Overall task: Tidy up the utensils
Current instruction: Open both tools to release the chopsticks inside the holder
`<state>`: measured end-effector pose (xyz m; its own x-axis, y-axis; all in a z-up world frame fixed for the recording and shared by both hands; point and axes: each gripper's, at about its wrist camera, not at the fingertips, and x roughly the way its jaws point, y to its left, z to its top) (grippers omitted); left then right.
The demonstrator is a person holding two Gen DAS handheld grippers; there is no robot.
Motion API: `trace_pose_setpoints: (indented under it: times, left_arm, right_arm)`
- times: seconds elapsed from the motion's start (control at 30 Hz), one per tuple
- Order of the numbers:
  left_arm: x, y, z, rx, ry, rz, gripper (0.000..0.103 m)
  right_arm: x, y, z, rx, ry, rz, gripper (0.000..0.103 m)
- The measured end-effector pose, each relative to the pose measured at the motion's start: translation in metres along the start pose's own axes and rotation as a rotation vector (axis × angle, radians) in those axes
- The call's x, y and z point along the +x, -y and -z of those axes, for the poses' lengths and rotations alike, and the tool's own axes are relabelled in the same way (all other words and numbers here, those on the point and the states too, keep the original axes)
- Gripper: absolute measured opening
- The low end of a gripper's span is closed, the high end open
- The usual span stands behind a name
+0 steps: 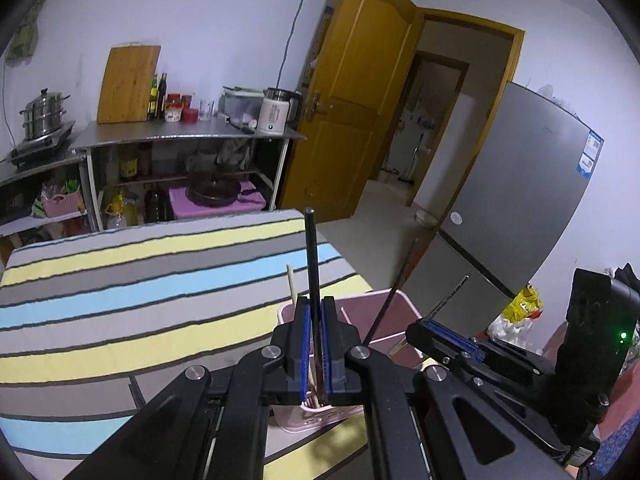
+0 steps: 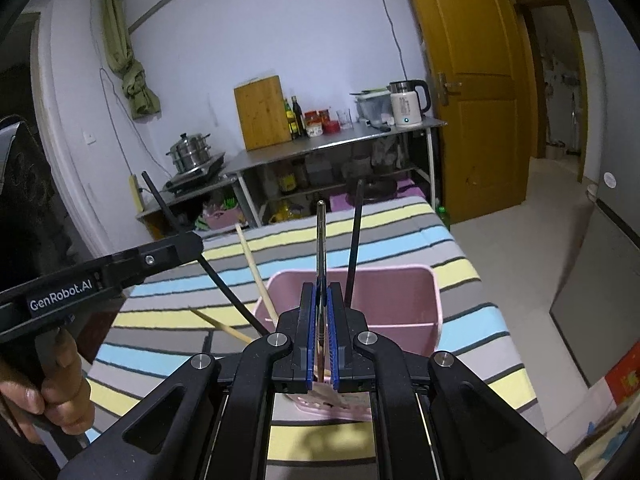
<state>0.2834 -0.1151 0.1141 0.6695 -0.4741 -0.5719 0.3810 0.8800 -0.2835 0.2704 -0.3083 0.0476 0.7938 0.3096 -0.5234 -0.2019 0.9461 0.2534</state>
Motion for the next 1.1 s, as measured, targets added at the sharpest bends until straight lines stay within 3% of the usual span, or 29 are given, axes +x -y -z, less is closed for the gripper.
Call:
trace_pose_setpoints:
  times: [0.5, 0.6, 1.1]
  left_arm:
    - [0.018, -0.011, 0.025, -0.005, -0.07, -0.008, 0.006]
    - [0.007, -0.012, 0.024, -0.008, -0.048, -0.009, 0.01]
    - [-0.073, -0.018, 0.028, -0.03, 0.069, -0.031, 0.013]
  right_arm:
    - [0.02, 0.007, 0.018, -0.002, -0.089, 0.004, 0.007]
    - [0.016, 0.003, 0.015, -0.01, -0.078, 0.011, 0.014]
    - [-0.029, -0.021, 0.011, -0.063, -0.007, 0.009, 0.019]
